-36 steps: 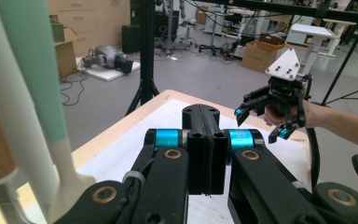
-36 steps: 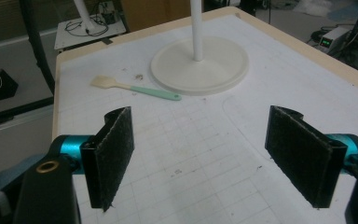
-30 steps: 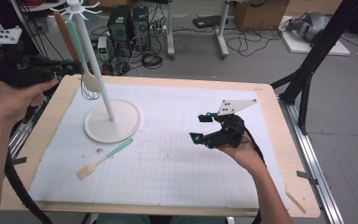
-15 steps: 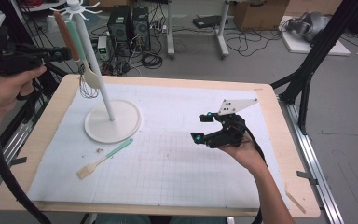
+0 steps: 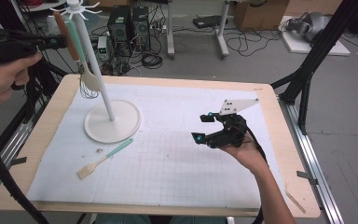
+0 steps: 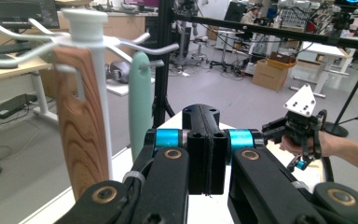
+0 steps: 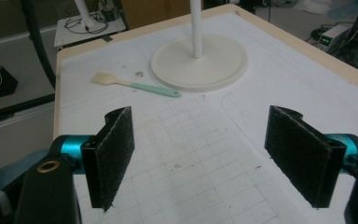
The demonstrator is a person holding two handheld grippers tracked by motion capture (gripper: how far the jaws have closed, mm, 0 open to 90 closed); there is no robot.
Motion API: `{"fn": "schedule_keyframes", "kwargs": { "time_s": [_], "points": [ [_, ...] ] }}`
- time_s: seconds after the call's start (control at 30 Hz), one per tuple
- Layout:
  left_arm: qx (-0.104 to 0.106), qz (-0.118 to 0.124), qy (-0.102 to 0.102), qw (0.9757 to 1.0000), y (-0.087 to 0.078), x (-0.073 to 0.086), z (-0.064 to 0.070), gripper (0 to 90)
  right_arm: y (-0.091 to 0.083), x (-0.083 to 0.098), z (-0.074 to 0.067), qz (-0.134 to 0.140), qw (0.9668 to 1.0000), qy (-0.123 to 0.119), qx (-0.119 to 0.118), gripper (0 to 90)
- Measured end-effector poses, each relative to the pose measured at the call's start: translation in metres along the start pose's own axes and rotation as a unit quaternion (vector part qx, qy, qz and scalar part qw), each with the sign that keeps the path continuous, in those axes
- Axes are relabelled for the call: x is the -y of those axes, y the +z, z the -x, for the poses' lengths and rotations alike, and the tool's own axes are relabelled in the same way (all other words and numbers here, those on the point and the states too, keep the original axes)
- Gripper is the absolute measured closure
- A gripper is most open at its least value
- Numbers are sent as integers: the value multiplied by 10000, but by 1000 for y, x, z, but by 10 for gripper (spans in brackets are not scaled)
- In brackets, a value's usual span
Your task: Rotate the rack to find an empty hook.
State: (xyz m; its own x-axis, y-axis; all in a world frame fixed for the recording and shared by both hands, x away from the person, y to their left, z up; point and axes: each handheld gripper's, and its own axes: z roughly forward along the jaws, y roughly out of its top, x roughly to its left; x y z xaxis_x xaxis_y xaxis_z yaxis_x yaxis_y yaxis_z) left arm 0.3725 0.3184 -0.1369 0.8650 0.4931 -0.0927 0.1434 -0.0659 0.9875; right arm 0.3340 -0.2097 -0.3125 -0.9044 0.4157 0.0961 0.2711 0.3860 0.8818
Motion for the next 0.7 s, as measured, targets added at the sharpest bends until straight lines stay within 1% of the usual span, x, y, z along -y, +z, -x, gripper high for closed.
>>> {"fn": "schedule_keyframes", "kwargs": {
  "time_s": [0.2,0.3,0.33,0.5,0.57,0.7],
  "points": [
    [-64,49,-29,10000,-1,-9,-6,895,0,0,1,-17,10000,15,2,231],
    [-75,94,-91,9999,-2,-11,-9,895,0,0,1,-10,10000,21,-1,231],
    [-70,107,-93,9999,-3,-12,-10,895,0,0,1,14,10000,-8,12,231],
    [-106,145,-108,9998,-3,-16,-13,895,0,0,1,-21,10000,14,-10,231],
    [-105,176,-133,9997,-2,-17,-14,895,1,0,1,2,10000,-16,-13,232],
    [-110,164,-139,9997,-1,-18,-16,895,0,0,1,-12,10000,3,-23,232]
  ]
}}
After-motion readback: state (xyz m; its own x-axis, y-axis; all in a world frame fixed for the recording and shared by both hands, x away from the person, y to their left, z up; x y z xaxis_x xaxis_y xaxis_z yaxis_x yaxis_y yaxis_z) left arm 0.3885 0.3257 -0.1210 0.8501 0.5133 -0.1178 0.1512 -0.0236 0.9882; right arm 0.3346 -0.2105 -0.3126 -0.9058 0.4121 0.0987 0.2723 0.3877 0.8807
